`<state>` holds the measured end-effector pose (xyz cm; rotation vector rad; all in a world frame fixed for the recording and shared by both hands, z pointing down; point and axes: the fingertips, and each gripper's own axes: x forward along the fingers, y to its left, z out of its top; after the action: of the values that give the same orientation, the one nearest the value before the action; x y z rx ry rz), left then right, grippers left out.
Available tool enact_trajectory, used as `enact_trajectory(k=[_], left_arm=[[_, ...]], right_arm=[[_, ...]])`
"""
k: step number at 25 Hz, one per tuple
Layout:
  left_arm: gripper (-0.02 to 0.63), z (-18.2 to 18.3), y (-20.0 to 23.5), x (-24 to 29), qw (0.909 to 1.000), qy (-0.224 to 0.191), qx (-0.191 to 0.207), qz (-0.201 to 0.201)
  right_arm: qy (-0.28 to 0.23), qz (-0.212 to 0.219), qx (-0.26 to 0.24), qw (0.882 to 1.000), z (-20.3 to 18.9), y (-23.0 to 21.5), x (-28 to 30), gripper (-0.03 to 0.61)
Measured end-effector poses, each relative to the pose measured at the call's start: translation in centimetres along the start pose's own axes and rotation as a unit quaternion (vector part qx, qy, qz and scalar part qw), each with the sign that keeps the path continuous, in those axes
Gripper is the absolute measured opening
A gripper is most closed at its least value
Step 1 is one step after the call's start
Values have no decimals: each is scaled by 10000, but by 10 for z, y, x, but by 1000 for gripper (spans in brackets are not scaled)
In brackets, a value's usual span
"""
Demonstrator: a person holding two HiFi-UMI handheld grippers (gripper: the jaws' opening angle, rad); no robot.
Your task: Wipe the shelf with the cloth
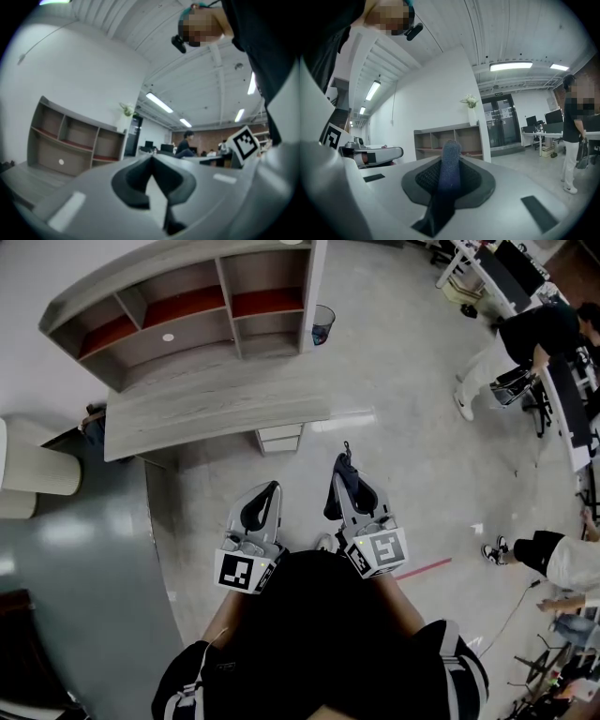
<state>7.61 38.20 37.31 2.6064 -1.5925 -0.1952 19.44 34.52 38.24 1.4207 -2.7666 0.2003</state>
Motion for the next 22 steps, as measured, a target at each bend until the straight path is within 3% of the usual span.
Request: enact_trajectory(k=[15,22], left_arm=[[5,18,114,-28,9998,-43,17,-191],[5,25,150,-8,9999,-47,128,-50]], right_arm=[[-4,-367,-149,9992,0,52,80,54],[-3,-333,-108,9994,-1,44,118,54]])
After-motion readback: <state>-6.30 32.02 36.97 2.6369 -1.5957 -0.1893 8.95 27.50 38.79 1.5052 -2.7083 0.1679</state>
